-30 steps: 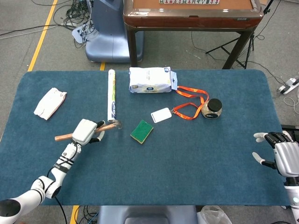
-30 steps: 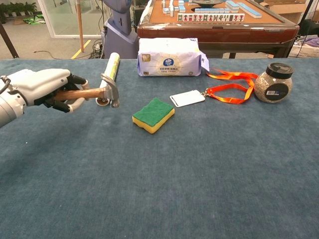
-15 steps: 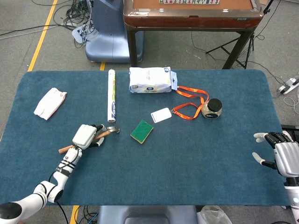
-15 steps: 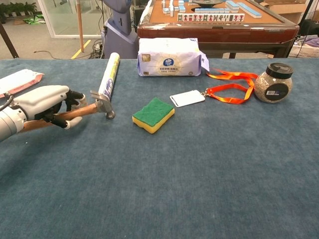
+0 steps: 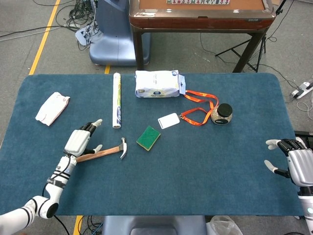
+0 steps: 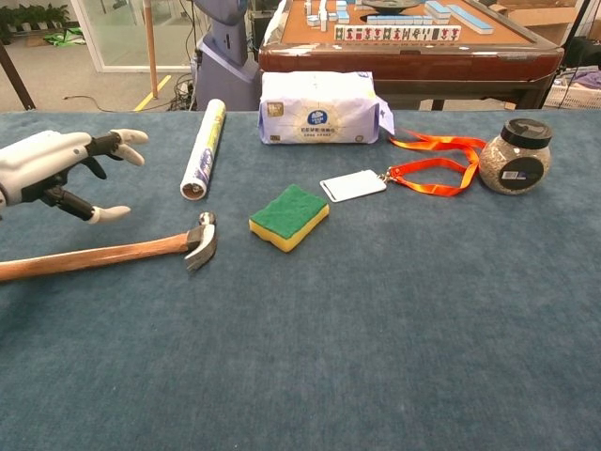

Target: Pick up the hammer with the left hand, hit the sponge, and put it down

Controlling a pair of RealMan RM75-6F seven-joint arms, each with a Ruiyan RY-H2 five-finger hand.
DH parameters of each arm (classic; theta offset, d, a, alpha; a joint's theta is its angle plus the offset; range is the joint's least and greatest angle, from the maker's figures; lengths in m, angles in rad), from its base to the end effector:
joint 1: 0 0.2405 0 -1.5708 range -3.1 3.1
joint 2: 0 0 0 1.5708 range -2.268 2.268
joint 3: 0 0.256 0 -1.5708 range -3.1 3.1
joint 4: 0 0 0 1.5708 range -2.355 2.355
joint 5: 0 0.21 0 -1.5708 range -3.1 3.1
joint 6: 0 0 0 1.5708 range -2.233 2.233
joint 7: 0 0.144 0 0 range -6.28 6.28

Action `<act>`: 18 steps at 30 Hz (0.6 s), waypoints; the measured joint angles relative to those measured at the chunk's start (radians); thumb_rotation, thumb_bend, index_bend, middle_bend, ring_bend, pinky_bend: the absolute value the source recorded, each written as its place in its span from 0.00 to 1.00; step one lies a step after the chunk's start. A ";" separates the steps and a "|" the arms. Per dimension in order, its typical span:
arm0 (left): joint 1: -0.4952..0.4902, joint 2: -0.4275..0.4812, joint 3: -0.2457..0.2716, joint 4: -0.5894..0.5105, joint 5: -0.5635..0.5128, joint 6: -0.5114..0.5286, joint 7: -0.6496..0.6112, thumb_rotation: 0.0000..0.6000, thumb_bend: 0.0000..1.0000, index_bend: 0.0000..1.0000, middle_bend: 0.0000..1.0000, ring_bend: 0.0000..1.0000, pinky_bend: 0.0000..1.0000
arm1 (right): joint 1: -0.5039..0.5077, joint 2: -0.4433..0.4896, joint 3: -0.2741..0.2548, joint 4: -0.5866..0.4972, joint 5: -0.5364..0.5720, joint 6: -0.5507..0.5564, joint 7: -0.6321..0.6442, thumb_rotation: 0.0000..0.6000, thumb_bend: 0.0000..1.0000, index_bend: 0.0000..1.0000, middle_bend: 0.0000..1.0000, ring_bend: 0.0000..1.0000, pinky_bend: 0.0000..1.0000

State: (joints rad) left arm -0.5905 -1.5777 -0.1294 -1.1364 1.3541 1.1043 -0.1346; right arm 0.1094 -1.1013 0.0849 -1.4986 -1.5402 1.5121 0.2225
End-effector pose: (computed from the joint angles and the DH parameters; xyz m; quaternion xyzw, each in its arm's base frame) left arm -0.2419 0.3490 0.0184 -0.6639 -0.4079 -0.4326 0.4535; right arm -0.3192 -0.1976 0.1830 0.5786 -0.3803 0.4496 0.5642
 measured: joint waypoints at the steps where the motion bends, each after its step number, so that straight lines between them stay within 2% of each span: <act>1: 0.013 0.022 -0.003 -0.034 -0.012 0.006 0.014 1.00 0.24 0.07 0.18 0.14 0.24 | 0.000 0.000 0.000 0.000 0.000 -0.001 0.000 1.00 0.17 0.37 0.45 0.31 0.30; 6: 0.073 0.111 -0.007 -0.171 -0.073 0.035 0.080 1.00 0.24 0.17 0.18 0.15 0.24 | 0.005 0.003 -0.006 -0.004 -0.003 -0.016 -0.004 1.00 0.17 0.37 0.45 0.31 0.30; 11: 0.156 0.186 -0.001 -0.294 -0.129 0.112 0.181 1.00 0.24 0.17 0.18 0.15 0.24 | 0.009 0.006 -0.010 -0.008 -0.006 -0.025 -0.009 1.00 0.17 0.37 0.45 0.31 0.30; 18: 0.265 0.240 0.019 -0.401 -0.151 0.250 0.239 1.00 0.24 0.17 0.18 0.15 0.24 | 0.009 0.006 -0.012 -0.008 -0.016 -0.018 -0.005 1.00 0.17 0.37 0.45 0.31 0.30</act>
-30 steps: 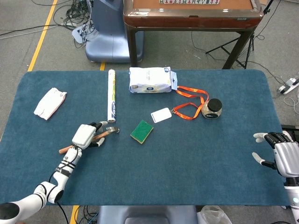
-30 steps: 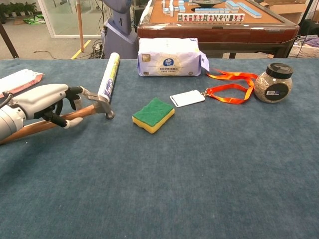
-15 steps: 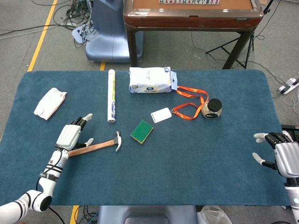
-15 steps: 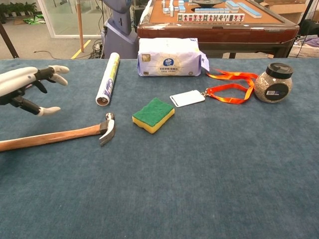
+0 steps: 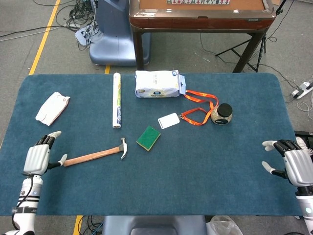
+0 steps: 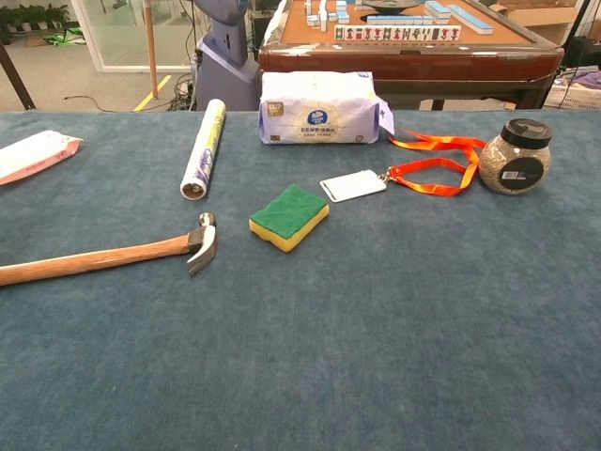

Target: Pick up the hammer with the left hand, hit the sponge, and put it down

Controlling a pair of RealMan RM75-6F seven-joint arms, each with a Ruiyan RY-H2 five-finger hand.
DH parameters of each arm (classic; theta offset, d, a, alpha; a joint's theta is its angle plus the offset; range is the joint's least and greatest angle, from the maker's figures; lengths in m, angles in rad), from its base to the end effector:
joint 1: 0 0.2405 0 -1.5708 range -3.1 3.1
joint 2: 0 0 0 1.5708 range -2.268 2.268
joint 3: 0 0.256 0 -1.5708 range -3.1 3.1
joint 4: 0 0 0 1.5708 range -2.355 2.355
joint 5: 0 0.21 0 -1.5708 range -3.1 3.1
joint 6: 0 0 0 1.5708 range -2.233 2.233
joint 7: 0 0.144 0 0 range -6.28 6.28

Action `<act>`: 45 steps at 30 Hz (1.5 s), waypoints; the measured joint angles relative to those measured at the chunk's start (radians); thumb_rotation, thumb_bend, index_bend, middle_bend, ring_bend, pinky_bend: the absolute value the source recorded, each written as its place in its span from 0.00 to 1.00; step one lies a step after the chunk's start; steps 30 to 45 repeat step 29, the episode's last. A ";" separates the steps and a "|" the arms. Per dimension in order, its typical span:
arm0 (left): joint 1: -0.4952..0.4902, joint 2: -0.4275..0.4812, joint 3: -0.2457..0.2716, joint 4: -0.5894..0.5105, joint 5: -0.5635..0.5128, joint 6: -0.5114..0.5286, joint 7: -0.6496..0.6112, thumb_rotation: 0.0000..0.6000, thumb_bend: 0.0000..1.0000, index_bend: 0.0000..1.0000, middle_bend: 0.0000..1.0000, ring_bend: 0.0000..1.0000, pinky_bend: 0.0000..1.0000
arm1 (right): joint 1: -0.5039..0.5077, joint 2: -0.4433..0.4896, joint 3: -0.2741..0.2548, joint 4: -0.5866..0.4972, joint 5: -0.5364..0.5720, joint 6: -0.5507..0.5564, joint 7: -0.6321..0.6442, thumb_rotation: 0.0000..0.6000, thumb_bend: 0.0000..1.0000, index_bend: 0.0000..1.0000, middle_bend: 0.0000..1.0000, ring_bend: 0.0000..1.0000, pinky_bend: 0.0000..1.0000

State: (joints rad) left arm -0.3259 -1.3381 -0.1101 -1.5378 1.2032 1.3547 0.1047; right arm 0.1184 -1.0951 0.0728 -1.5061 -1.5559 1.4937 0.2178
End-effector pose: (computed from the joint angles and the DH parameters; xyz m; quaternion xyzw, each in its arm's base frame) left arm -0.2885 0.2629 0.0958 -0.5646 -0.4351 -0.3970 0.5782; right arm -0.3169 -0.1980 0.1791 0.5915 -0.3834 0.4429 0.5540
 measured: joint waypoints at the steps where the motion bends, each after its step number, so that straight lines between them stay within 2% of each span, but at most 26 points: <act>1: 0.017 0.006 0.006 -0.013 0.004 0.022 0.007 1.00 0.24 0.17 0.18 0.15 0.24 | 0.000 0.000 0.000 0.000 -0.002 0.001 0.001 1.00 0.17 0.37 0.45 0.31 0.30; 9: 0.109 0.048 0.044 -0.085 0.071 0.137 0.028 1.00 0.24 0.17 0.18 0.15 0.24 | 0.001 -0.004 -0.001 0.002 -0.006 0.005 -0.009 1.00 0.17 0.37 0.45 0.31 0.30; 19: 0.164 0.042 0.067 -0.093 0.165 0.211 0.019 1.00 0.24 0.17 0.18 0.15 0.21 | -0.004 -0.007 0.002 -0.007 0.002 0.014 -0.025 1.00 0.17 0.37 0.45 0.31 0.30; 45: 0.181 0.036 0.056 -0.091 0.187 0.209 0.021 1.00 0.24 0.18 0.18 0.15 0.20 | -0.002 0.003 -0.002 -0.021 0.012 -0.006 -0.031 1.00 0.17 0.37 0.45 0.31 0.30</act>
